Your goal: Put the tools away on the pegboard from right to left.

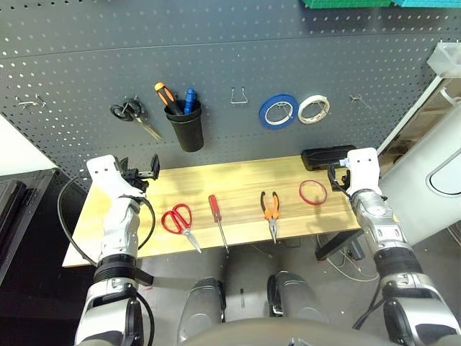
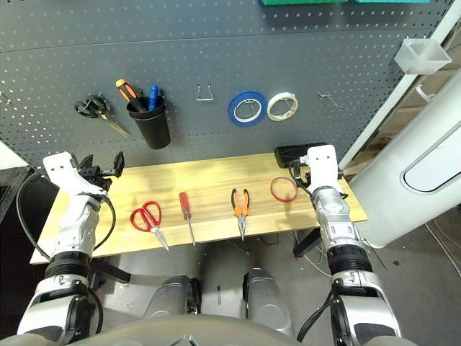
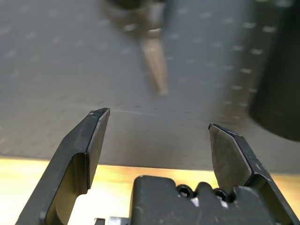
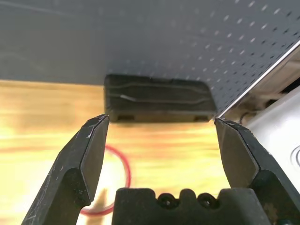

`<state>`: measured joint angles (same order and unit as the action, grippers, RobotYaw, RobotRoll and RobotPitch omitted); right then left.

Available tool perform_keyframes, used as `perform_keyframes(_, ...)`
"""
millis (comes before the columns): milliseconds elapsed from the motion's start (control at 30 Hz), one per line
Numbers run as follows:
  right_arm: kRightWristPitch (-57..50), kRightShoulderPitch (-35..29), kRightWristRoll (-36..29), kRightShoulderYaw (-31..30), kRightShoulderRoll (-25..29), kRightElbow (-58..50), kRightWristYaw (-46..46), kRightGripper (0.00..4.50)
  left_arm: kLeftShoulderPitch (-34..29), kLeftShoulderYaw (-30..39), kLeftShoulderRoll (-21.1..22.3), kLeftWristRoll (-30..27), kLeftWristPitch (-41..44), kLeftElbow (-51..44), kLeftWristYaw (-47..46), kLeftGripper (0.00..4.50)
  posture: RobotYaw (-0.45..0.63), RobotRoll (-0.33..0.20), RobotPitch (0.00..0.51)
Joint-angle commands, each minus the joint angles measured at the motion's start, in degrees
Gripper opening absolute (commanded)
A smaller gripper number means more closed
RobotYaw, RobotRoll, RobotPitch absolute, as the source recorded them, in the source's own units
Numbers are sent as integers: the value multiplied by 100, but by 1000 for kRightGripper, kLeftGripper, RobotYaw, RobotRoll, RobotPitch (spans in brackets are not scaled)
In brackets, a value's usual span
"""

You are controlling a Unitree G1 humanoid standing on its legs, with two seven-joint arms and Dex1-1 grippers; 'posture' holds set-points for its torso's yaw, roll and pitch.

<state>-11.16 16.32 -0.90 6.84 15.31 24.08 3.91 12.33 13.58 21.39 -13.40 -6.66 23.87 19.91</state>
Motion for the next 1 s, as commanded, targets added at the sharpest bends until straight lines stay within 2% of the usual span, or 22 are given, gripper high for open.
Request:
perform_keyframes(33,-608,23,-110,-75,118,-175,372,4500,-207,-303,230,-29,397,-412,681,4453,-56,0,110)
perform_keyframes(233,-1047,313,23,-331,498,220,1027,4500,-499,-549,566,-381,1092,-1416,1626,4453,-25,0,172)
perform_keyframes(567,-1160,1389,232,-640,875,1925,1773,4500,-907,-885,1089,-781,1904,-2593,2822,4453,-9,0,221)
perform_keyframes(733,-1116,1765,303,-817,799,2553,2076,4500,-1007,-880,1152,-806,2046,-2822,2909,4453,3,0,231)
perform_keyframes(1000,-758,2358,462,-965,480,3719,2038,4500,-1157,-897,1135,-842,2216,-3130,2903,4453,37,0,237)
